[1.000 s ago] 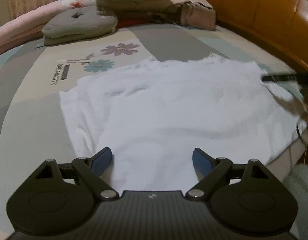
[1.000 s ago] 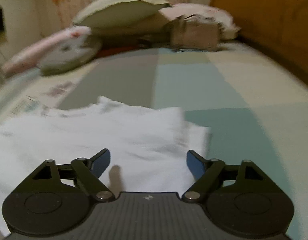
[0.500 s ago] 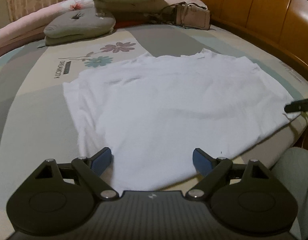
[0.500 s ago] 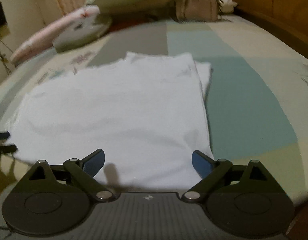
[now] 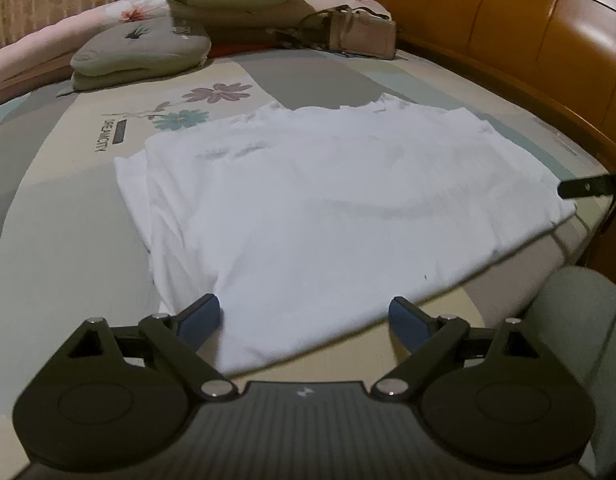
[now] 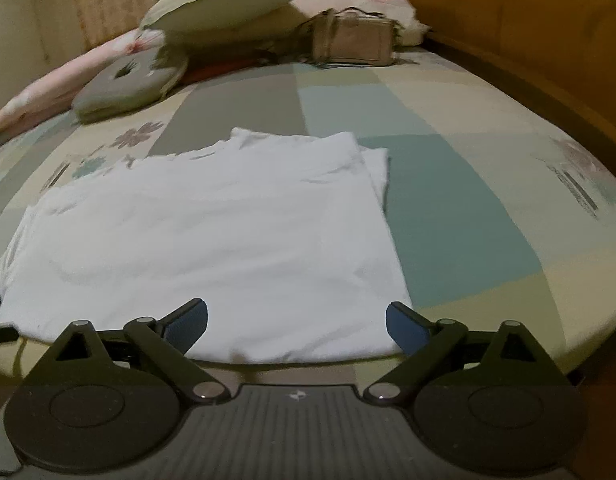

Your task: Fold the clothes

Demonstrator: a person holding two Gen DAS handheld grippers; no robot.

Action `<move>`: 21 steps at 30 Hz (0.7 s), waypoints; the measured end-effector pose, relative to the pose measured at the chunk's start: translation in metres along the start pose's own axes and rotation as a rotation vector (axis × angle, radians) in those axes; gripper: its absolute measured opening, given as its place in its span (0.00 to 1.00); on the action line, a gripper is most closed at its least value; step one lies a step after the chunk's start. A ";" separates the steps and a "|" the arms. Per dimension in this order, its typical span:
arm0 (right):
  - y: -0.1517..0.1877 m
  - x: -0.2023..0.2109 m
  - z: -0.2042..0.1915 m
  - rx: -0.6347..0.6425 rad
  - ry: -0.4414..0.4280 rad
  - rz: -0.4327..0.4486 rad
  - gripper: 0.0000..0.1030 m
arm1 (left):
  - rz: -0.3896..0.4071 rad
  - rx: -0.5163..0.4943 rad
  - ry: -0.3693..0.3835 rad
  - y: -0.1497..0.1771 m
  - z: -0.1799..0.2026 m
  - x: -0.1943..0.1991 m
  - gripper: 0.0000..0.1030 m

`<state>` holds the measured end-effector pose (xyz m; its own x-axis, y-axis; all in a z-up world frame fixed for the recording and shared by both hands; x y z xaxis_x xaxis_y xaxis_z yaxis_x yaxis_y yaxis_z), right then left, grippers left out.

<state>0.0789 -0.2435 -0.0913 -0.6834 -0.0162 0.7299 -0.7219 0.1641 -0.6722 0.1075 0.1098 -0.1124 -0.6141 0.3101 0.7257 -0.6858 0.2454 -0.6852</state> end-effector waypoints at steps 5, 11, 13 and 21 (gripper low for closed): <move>0.005 0.004 0.001 -0.103 -0.021 0.020 0.95 | -0.001 0.011 0.018 0.003 -0.004 0.012 0.89; 0.003 0.007 -0.016 -0.099 -0.039 0.042 0.98 | 0.067 0.077 0.023 -0.008 -0.018 0.015 0.90; 0.003 0.008 -0.021 -0.088 -0.047 0.040 1.00 | 0.027 0.130 0.015 -0.005 -0.024 0.004 0.90; -0.001 0.006 -0.027 -0.040 -0.017 0.041 1.00 | 0.024 0.118 -0.051 0.000 -0.014 0.024 0.90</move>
<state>0.0782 -0.2175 -0.0830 -0.7141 -0.0253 0.6996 -0.6887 0.2044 -0.6956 0.0981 0.1306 -0.0961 -0.6481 0.2669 0.7132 -0.7096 0.1282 -0.6928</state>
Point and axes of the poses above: each gripper's, at about its wrist camera, not at the fingertips, and x roughly against the way its jaws point, z to its right, y to its underside, the point moved 1 cm from there along -x, roughly the way its jaws point, and after that the axes turned 2 degrees about -z, right-handed, at the moved point
